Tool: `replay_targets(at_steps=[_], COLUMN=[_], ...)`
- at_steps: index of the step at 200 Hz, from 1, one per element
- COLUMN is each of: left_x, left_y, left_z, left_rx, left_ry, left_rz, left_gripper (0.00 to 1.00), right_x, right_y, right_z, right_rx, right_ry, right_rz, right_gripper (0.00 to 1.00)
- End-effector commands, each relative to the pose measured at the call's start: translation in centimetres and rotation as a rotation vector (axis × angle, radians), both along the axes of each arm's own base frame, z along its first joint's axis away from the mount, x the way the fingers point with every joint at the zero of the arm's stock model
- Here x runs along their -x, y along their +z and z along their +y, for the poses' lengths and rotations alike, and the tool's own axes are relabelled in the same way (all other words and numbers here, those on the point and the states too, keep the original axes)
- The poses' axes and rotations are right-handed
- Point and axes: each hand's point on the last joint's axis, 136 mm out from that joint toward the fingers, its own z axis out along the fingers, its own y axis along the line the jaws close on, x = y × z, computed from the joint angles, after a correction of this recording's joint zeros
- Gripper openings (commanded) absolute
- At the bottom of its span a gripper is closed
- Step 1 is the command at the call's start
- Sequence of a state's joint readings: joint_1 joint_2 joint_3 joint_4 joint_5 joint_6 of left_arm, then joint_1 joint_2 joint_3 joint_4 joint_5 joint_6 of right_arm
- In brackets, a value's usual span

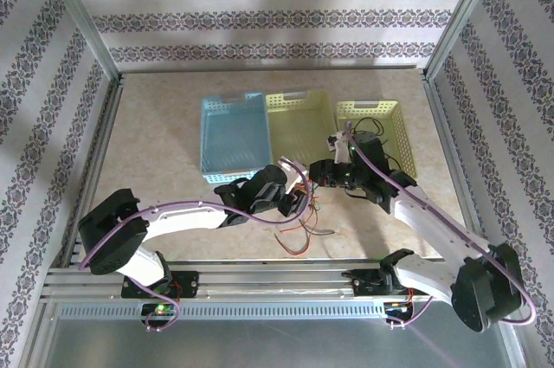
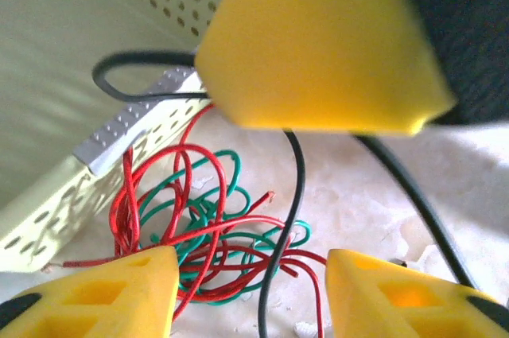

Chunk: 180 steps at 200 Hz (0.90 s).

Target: Untangle the cables

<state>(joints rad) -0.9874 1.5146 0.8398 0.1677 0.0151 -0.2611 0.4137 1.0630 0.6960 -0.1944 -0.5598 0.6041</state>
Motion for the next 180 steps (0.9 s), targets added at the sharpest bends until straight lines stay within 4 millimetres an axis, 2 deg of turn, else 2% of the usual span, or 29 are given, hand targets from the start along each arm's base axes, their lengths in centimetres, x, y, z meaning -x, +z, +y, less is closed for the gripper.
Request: replay_targets(at_steps=[1, 11, 23, 65, 85, 101, 121, 135, 149, 180], left_x=[0.2, 0.1, 0.0, -0.6, -0.8, -0.8, -0.8, -0.8, -0.7, -0.6], left_y=[1.1, 1.3, 1.4, 1.1, 0.4, -0.3, -0.6, -0.7, -0.8, -0.9], left_z=[-0.1, 0.1, 0.3, 1.8, 2.2, 2.3, 2.4, 2.5, 2.5, 2.5], left_rx=[0.046, 0.053, 0.059, 0.071, 0.051, 0.034, 0.027, 0.026, 0.022, 0.015], left_ry=[0.006, 0.016, 0.029, 0.097, 0.117, 0.119, 0.122, 0.126, 0.126, 0.118], left_rz=[-0.031, -0.035, -0.039, -0.040, -0.031, -0.021, -0.017, -0.016, -0.016, -0.013], left_gripper=[0.62, 0.70, 0.74, 0.82, 0.85, 0.85, 0.86, 0.87, 0.87, 0.88], right_x=[-1.3, -1.6, -2.1, -3.2, -4.0, -5.0, -6.7, -7.9, -9.0, -11.0], right_y=[4.1, 6.0, 8.5, 18.6, 22.0, 23.6, 24.3, 23.5, 21.9, 16.2], right_z=[-1.5, -2.2, -3.3, -6.7, -8.1, -9.1, -10.4, -11.3, -12.3, -15.1], right_rx=[-0.022, -0.039, -0.063, -0.132, -0.122, -0.104, -0.081, -0.056, -0.022, 0.101], right_ry=[-0.065, -0.086, -0.112, -0.190, -0.228, -0.261, -0.315, -0.350, -0.391, -0.499], right_rz=[-0.108, -0.149, -0.207, -0.421, -0.506, -0.549, -0.562, -0.544, -0.515, -0.416], right_gripper=[0.00, 0.00, 0.00, 0.00, 0.00, 0.00, 0.00, 0.00, 0.00, 0.00])
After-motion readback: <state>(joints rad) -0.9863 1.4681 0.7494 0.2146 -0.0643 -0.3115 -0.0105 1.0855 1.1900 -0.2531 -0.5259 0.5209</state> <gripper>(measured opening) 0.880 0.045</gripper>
